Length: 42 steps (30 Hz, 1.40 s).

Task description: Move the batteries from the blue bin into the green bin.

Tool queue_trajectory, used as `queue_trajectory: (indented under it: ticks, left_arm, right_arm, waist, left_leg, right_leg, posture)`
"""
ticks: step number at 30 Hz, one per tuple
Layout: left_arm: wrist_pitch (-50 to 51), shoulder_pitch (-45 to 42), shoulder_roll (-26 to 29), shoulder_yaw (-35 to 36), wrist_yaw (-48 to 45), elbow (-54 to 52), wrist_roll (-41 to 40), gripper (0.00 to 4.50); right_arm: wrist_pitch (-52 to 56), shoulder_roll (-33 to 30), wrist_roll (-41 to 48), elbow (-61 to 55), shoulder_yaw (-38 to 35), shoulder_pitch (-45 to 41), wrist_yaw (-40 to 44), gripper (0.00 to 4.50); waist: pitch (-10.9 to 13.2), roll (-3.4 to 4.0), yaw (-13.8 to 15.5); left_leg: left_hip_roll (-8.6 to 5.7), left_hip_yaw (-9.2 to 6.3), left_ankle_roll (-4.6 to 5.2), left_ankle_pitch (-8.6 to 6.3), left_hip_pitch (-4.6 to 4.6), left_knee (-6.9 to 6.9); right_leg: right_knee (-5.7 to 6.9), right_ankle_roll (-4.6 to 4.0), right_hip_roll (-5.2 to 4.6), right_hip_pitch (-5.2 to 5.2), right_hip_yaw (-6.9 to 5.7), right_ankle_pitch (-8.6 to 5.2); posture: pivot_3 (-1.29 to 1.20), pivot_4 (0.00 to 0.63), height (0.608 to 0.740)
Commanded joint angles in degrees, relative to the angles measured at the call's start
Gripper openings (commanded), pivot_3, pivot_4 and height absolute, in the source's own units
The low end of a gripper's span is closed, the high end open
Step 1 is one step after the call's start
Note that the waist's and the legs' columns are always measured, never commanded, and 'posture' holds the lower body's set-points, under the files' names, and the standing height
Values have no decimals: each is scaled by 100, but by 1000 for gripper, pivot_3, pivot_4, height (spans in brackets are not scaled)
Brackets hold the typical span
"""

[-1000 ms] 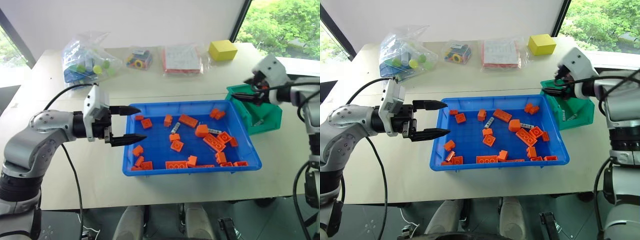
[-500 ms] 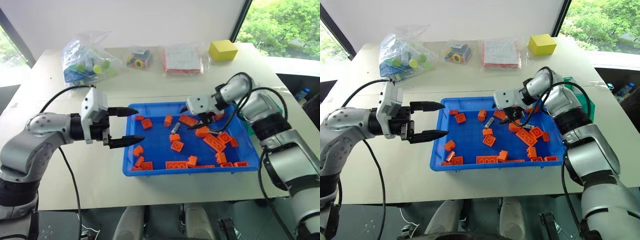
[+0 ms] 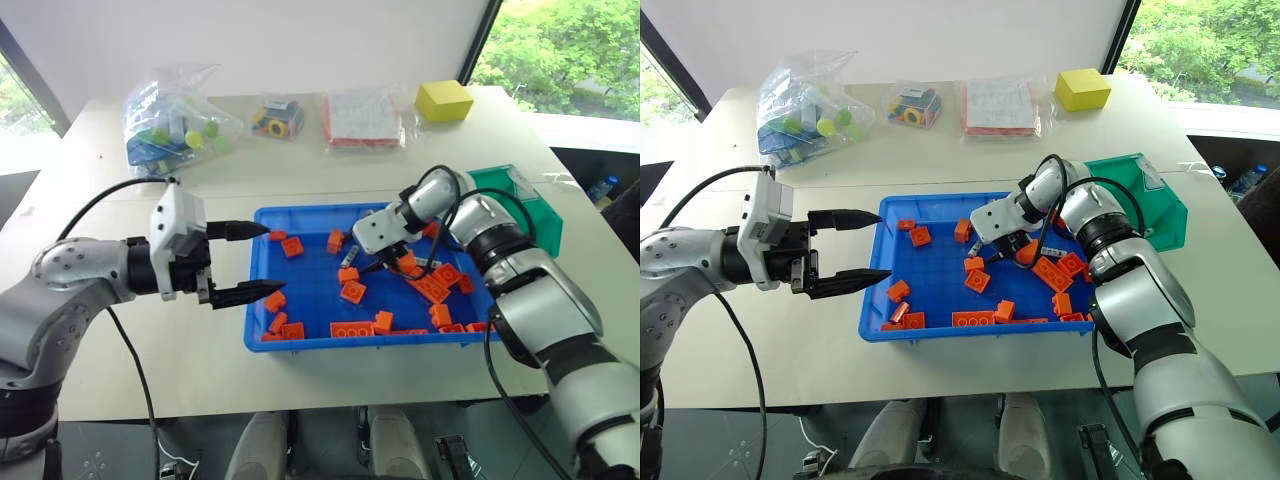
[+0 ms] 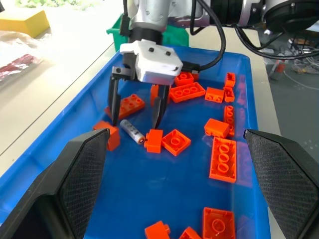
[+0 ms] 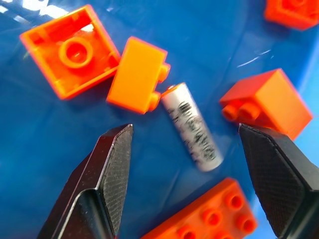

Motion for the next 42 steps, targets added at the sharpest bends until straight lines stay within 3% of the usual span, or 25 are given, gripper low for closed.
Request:
queue_trajectory:
  ticks: [1,4,8,9,13,21,27,32,39,42]
  left_arm:
    - [-24,-38,88,177,33,-87,-91,4500]
    - [-32,-112,83,129,24,-31,-90,4500]
    - [-69,-220,68,41,-44,79,-54,4500]
    - [-83,-267,43,-23,-64,119,-30,4500]
    - [-108,-423,-42,-189,-108,224,16,4500]
    - [-181,-586,-155,-409,-221,386,81,4500]
    - [-260,-730,-239,-560,-349,570,159,4500]
    - [-345,-942,-323,-694,-465,793,261,4500]
    - [-397,-1106,-428,-826,-604,931,332,4500]
    - [-383,-1127,-453,-841,-635,907,330,4500]
  right_arm:
    - [-7,64,-107,183,-48,-72,-65,3426]
    - [81,31,-19,153,-117,4,143,2214]
    - [463,-51,216,-157,-299,141,428,167]
    - [649,-121,344,-393,-392,241,559,41]
    - [1509,-421,624,-1519,-789,635,441,41]
    - [5566,-1544,1210,-5195,-2716,2072,-995,41]
    - [6746,-2391,1000,-5641,-3817,2909,-2306,41]
    - [6942,-2638,1085,-5621,-4064,3405,-2831,41]
    - [7016,-2655,1368,-5922,-4000,3617,-3048,3334]
    - [7306,-2697,1835,-6435,-4192,3737,-2811,3334]
  waist:
    - [0,0,2]
    - [0,0,10]
    - [0,0,11]
    - [0,0,10]
    - [0,0,38]
    - [1,1,89]
    - [0,0,145]
    - [0,0,149]
    - [0,0,149]
    - [1,0,164]
  left_leg:
    - [0,0,0,0,0,0]
    - [-1,0,-1,1,1,0]
    - [-1,0,-1,1,1,0]
    - [-1,1,-1,1,1,0]
    - [-2,0,-1,1,-1,0]
    - [-4,0,0,0,-5,1]
    - [-4,10,2,-1,-5,4]
    - [1,17,5,-2,-5,3]
    - [1,18,7,-1,-6,4]
    - [2,16,7,-2,-6,4]
  right_leg:
    - [1,0,0,0,0,0]
    - [2,0,0,0,1,0]
    - [4,0,-1,0,1,0]
    - [6,0,-1,0,2,0]
    - [12,0,-3,-4,1,0]
    - [25,-1,-10,-13,2,-1]
    - [18,0,-12,-9,3,-2]
    - [16,-1,-10,-9,3,-2]
    - [13,-1,-10,-9,3,-2]
    - [13,-1,-10,-8,3,-2]
  posture:
    - [0,150,692]
    - [0,150,692]
    - [0,150,692]
    - [0,150,692]
    - [0,150,692]
    - [0,150,692]
    - [0,150,692]
    - [0,150,692]
    - [0,150,692]
    - [0,150,692]
